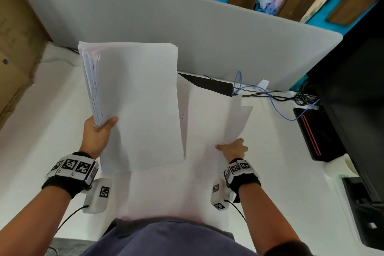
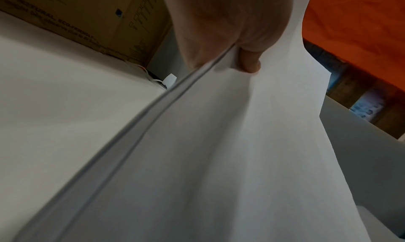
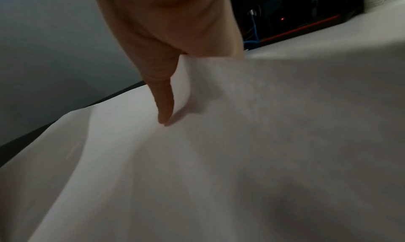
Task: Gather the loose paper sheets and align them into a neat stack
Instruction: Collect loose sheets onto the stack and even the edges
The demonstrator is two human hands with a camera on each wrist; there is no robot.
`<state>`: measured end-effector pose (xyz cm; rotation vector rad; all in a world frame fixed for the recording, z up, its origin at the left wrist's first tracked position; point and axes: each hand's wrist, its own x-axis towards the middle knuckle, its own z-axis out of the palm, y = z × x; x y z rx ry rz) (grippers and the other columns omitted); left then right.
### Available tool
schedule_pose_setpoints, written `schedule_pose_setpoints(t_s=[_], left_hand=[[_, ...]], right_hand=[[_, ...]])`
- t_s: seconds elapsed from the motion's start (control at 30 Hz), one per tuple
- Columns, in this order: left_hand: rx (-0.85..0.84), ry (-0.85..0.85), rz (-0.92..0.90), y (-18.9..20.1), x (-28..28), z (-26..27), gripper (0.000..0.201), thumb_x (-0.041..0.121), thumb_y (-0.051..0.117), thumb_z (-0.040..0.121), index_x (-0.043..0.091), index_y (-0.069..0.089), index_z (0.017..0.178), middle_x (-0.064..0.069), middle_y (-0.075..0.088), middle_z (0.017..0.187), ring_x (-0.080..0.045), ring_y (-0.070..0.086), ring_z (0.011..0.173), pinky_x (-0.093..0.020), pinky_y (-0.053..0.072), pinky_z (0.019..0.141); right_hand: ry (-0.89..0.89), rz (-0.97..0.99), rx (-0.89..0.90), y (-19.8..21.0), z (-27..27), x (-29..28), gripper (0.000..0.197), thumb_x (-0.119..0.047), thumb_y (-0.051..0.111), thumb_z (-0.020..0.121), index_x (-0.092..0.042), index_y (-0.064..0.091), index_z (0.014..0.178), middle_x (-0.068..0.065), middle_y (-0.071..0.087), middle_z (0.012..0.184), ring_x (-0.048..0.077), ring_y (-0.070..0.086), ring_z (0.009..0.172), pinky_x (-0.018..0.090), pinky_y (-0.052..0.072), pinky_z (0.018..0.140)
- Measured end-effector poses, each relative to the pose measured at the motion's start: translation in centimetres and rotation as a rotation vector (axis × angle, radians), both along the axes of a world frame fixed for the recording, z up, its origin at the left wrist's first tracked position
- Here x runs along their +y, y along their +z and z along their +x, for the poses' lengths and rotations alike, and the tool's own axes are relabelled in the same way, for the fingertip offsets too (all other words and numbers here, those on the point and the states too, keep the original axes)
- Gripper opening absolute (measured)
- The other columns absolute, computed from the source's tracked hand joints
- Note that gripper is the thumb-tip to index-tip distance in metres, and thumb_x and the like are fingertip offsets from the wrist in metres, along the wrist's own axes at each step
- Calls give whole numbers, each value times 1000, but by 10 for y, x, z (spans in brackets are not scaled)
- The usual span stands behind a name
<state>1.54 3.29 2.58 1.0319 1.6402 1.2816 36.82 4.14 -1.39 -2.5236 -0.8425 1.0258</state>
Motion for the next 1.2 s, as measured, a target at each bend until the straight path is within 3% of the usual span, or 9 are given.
schedule_pose_setpoints(t_s=[0.13,0.23,0.47,0.57,0.7,0.8,0.9,1.07,1.2], left_hand=[[0,6,3,2,-1,-2,23,7,59,88,21,49,73,-13,50,87,-24,47,81,-40,41,74],[-19,15,11,6,-4,-1,22,4,58,89,21,53,76,-13,54,90,-24,51,84,-40,42,78],[-28,17,29,7,-7,1,6,3,56,89,8,55,88,-12,55,88,-25,51,84,-40,42,77],[-13,3,28,5,-6,-1,6,5,58,89,8,53,86,-14,52,87,-25,49,81,-40,41,74],[-15,2,33,7,-8,2,14,4,57,89,13,54,79,-12,54,86,-24,50,81,-39,42,75],[-32,-1,45,11,-10,5,7,3,56,89,9,57,89,-4,57,79,-24,53,80,-38,44,79],[-40,-4,54,14,-8,9,11,2,55,90,4,56,100,-3,59,82,-23,55,80,-37,44,81],[-64,-27,39,17,-1,14,16,3,56,90,5,57,105,-10,60,92,-26,56,91,-40,45,86],[-72,-76,21,18,5,20,14,4,57,89,6,56,103,-2,60,85,-23,58,82,-38,46,83]], right_hand=[[63,-9,2,-2,-6,1,58,-18,76,76,4,47,122,21,58,123,34,58,109,34,49,83],[82,16,-13,-3,-5,-2,42,-16,71,81,5,57,113,21,62,118,34,60,107,32,48,81],[-5,97,159,-1,8,4,60,-13,79,71,8,51,121,21,59,121,35,58,109,39,49,93],[-6,154,237,2,10,5,51,-8,77,73,8,56,116,23,61,119,36,59,107,44,49,94],[142,266,36,30,15,4,36,-6,61,87,7,55,119,23,59,122,36,57,111,33,45,90],[193,391,-213,63,30,4,31,-4,52,91,7,55,119,28,59,119,40,56,110,37,44,92],[82,541,-315,96,45,5,26,-7,50,92,7,58,113,30,62,111,41,58,104,43,46,89],[-159,955,-97,146,55,2,35,-9,61,88,8,55,119,20,61,119,27,59,108,20,43,88],[-170,1060,206,165,48,0,40,-12,65,85,-2,53,122,-1,62,108,10,61,99,16,48,92]])
